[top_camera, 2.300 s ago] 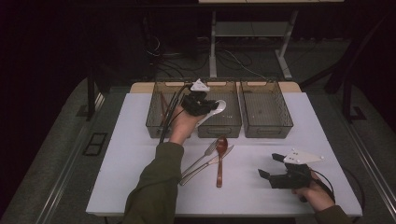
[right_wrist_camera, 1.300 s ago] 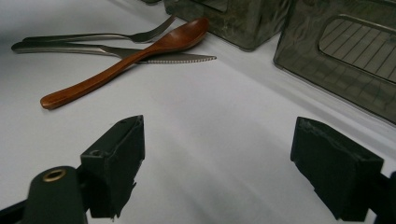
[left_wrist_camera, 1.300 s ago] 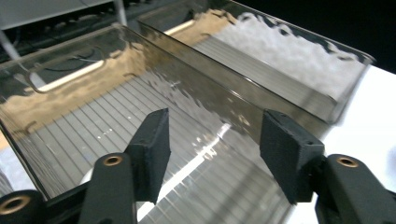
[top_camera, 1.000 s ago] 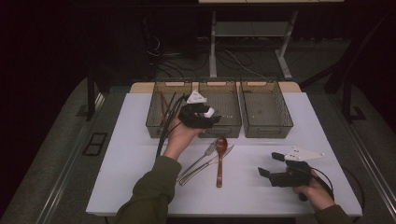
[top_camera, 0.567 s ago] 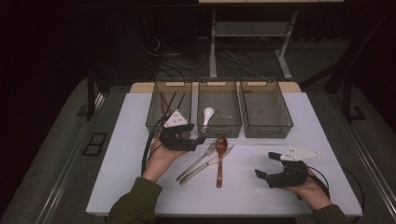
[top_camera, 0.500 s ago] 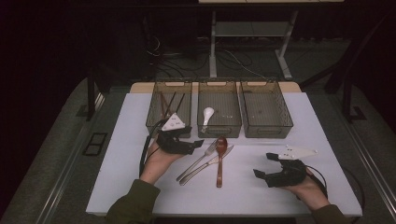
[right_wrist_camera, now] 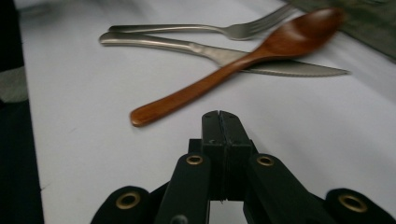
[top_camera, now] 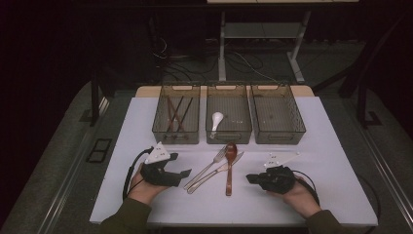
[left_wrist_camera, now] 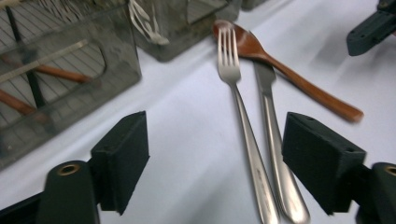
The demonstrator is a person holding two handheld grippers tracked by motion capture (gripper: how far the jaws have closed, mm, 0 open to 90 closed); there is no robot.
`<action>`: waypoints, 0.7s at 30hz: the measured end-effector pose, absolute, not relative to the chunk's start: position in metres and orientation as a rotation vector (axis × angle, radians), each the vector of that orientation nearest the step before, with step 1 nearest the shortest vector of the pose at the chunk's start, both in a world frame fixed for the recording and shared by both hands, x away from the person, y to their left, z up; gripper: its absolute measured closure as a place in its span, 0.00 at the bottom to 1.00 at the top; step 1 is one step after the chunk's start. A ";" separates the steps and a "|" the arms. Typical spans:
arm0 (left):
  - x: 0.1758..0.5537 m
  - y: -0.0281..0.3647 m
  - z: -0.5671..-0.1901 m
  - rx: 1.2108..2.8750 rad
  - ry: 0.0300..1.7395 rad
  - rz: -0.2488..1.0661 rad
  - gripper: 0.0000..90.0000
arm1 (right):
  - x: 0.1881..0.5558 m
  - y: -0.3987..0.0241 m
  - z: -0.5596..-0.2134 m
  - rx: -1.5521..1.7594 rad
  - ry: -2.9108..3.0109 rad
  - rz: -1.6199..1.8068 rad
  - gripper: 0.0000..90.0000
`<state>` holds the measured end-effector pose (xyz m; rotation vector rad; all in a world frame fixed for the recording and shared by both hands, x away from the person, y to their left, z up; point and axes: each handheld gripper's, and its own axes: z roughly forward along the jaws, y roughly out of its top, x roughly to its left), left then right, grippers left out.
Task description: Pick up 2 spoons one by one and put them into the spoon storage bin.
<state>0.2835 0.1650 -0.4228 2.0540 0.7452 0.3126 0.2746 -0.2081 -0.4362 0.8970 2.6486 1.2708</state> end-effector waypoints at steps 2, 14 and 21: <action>0.281 0.165 -0.424 2.043 0.743 0.295 0.22 | 0.275 -0.200 -0.438 0.866 2.672 1.262 1.00; 0.280 0.161 -0.425 2.054 0.721 0.285 0.21 | 0.278 -0.168 -0.451 0.776 2.767 1.225 1.00; 0.280 0.160 -0.425 2.055 0.715 0.279 0.21 | 0.280 -0.146 -0.453 0.726 2.787 1.248 1.00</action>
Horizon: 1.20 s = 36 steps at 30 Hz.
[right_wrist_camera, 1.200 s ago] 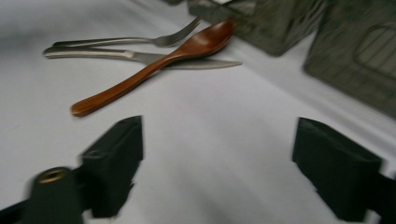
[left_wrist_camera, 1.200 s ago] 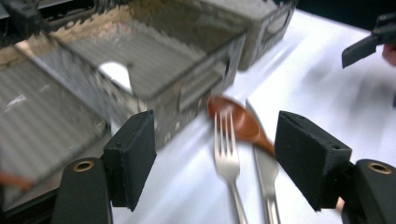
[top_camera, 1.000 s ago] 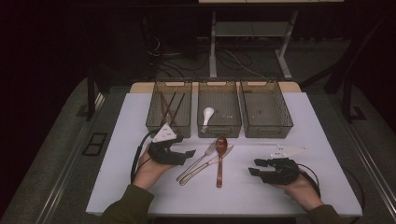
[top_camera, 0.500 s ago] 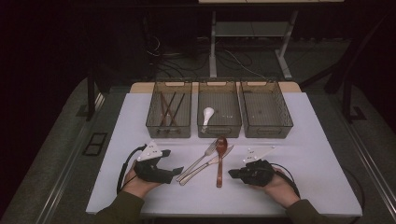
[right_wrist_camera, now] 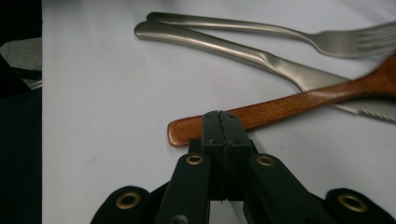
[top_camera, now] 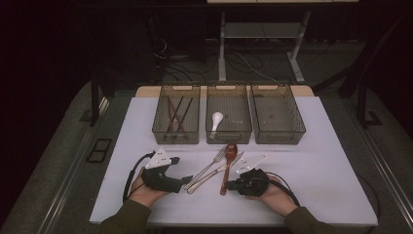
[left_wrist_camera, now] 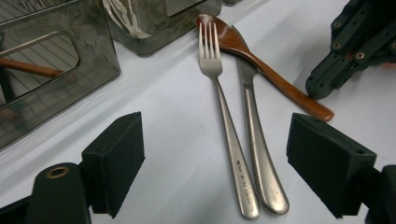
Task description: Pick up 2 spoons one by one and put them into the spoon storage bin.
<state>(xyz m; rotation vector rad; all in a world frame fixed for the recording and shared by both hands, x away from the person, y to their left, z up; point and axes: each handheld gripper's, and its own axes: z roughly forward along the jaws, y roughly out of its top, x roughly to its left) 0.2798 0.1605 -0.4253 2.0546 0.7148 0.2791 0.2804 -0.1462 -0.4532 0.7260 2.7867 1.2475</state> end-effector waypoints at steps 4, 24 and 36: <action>0.280 0.161 -0.425 2.061 0.711 0.280 0.21 | 0.284 -0.133 -0.454 0.718 2.784 1.271 1.00; 0.279 0.161 -0.425 2.055 0.709 0.278 0.21 | 0.296 -0.131 -0.444 0.753 2.743 1.354 0.77; 0.280 0.160 -0.426 2.056 0.707 0.265 0.21 | 0.327 -0.169 -0.422 0.896 2.610 1.250 0.53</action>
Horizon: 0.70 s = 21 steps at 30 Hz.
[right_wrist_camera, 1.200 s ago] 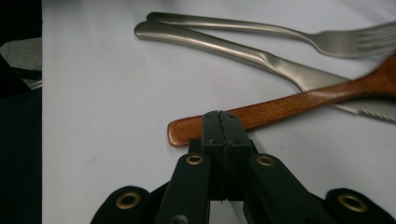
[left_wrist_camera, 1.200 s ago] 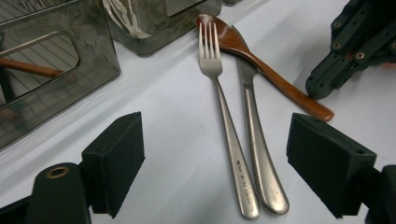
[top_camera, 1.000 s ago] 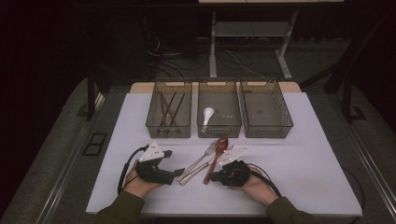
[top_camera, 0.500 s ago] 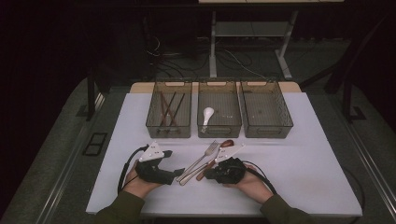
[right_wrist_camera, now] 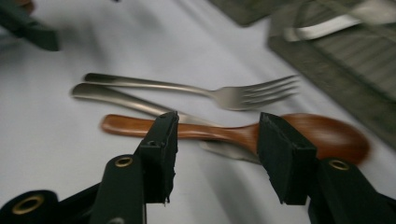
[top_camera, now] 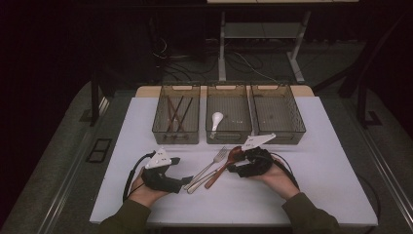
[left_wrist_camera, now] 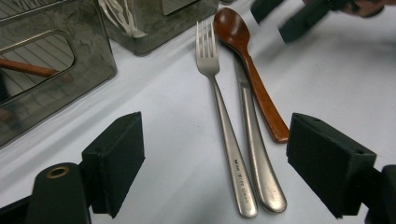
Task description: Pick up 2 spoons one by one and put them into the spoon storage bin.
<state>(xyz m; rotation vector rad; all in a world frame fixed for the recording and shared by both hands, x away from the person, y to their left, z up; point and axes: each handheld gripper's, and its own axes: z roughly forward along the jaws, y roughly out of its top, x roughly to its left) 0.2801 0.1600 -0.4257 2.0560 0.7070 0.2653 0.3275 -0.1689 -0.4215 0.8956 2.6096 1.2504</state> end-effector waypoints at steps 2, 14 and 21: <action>0.280 0.160 -0.426 2.058 0.705 0.264 0.21 | 0.336 -0.177 -0.419 0.929 2.576 1.245 0.53; 0.280 0.159 -0.427 2.068 0.702 0.253 0.21 | 0.370 -0.193 -0.432 1.083 2.546 1.183 0.53; 0.281 0.158 -0.428 2.073 0.702 0.249 0.21 | 0.379 -0.189 -0.444 1.099 2.571 1.191 0.56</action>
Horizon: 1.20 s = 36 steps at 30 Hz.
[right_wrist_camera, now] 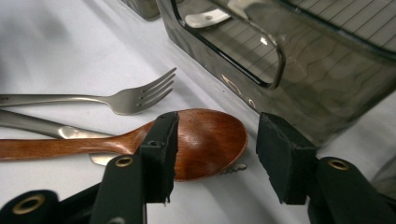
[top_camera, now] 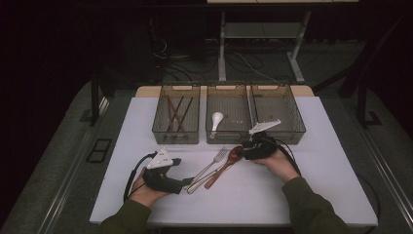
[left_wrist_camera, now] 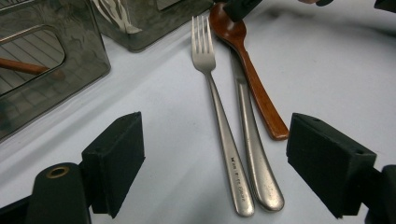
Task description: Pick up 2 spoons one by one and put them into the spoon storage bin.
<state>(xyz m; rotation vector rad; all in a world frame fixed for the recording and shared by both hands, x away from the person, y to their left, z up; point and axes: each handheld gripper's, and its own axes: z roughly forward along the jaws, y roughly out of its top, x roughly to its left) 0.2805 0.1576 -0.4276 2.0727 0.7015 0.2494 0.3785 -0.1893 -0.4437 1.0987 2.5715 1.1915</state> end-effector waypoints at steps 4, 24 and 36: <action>0.280 0.158 -0.428 2.075 0.700 0.248 0.21 | 0.380 -0.190 -0.449 1.087 2.607 1.188 0.66; 0.281 0.157 -0.428 2.085 0.697 0.245 0.21 | 0.375 -0.222 -0.449 1.042 2.689 1.364 0.88; 0.281 0.156 -0.429 2.083 0.699 0.238 0.21 | 0.358 -0.246 -0.428 0.954 2.689 1.469 0.93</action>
